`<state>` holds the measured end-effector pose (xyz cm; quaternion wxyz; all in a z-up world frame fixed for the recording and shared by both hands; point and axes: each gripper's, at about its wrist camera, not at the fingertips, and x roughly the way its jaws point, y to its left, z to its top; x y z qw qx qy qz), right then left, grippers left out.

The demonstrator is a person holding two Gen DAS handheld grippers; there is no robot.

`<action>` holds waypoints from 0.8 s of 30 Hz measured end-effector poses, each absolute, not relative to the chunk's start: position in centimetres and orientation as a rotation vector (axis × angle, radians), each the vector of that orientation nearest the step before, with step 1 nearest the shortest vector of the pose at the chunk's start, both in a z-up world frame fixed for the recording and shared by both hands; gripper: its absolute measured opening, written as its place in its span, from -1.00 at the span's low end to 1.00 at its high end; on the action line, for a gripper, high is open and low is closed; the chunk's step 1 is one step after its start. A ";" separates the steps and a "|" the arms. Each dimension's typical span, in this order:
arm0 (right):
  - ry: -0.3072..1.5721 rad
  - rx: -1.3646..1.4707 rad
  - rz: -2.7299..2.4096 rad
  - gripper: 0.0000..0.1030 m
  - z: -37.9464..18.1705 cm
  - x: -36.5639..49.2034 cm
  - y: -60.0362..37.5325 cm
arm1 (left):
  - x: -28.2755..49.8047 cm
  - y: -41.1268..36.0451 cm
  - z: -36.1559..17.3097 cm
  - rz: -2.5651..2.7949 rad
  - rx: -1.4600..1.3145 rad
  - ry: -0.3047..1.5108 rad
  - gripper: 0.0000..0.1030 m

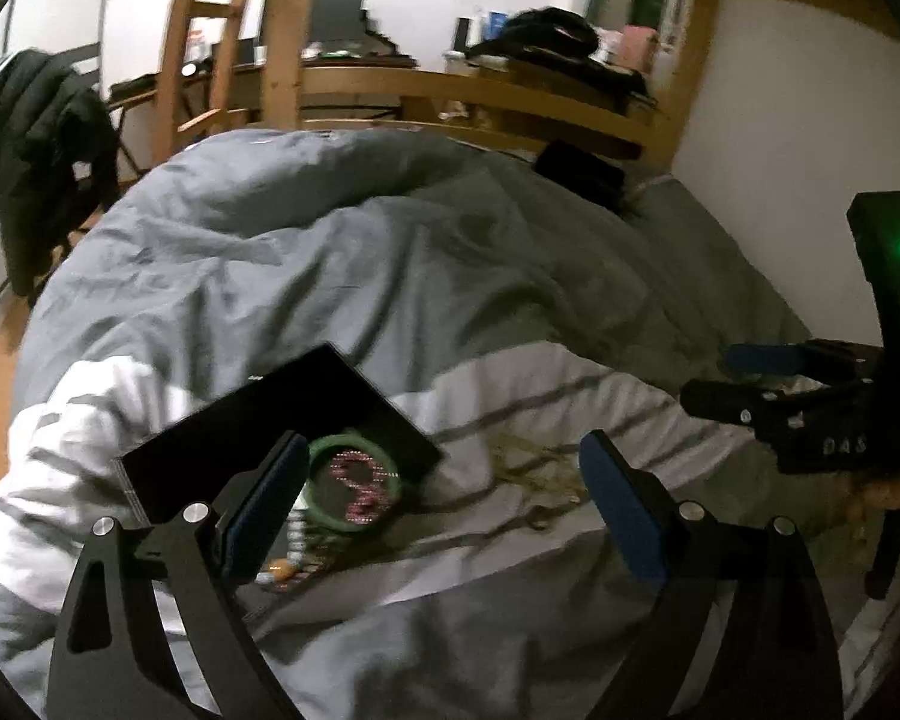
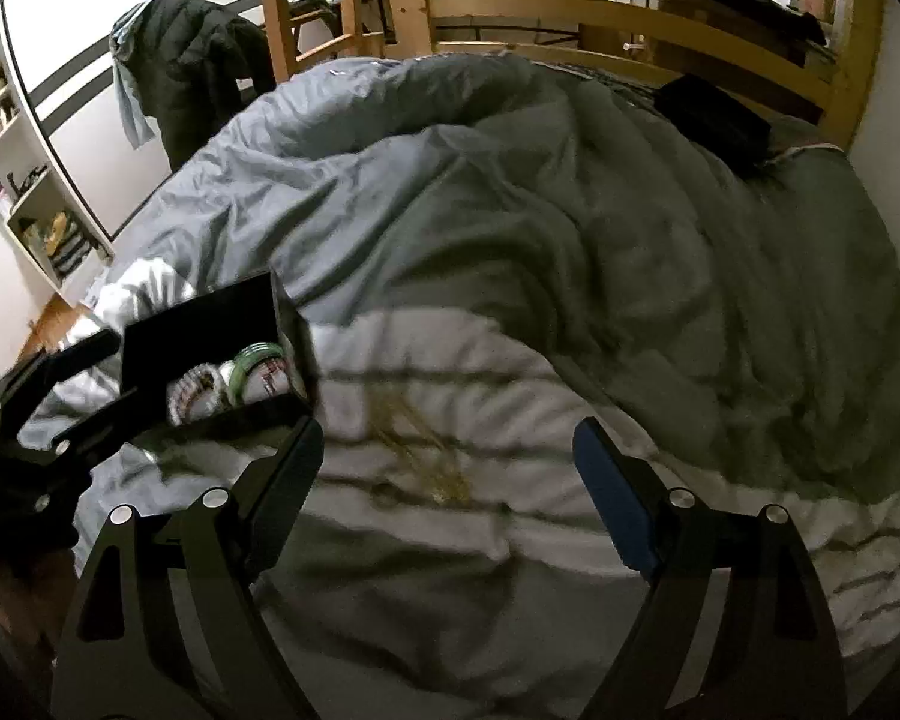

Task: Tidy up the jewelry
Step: 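Move both tools down to the gold chain and the dark ring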

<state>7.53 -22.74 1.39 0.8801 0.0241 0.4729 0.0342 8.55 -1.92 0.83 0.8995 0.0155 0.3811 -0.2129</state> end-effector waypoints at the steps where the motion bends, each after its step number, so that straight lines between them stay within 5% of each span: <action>1: 0.990 0.047 0.074 0.61 1.0 7.0 -23.0 | 8.5 -2.6 0.5 -0.452 0.036 0.793 0.75; 14: 1.145 0.019 0.206 -0.03 -7.9 3.0 -24.1 | 10.5 -11.0 -4.7 -0.542 0.168 0.839 0.63; 24: 1.229 0.003 0.219 -0.25 -11.9 5.3 -24.0 | 13.1 -13.0 -10.1 -0.512 0.264 0.923 0.40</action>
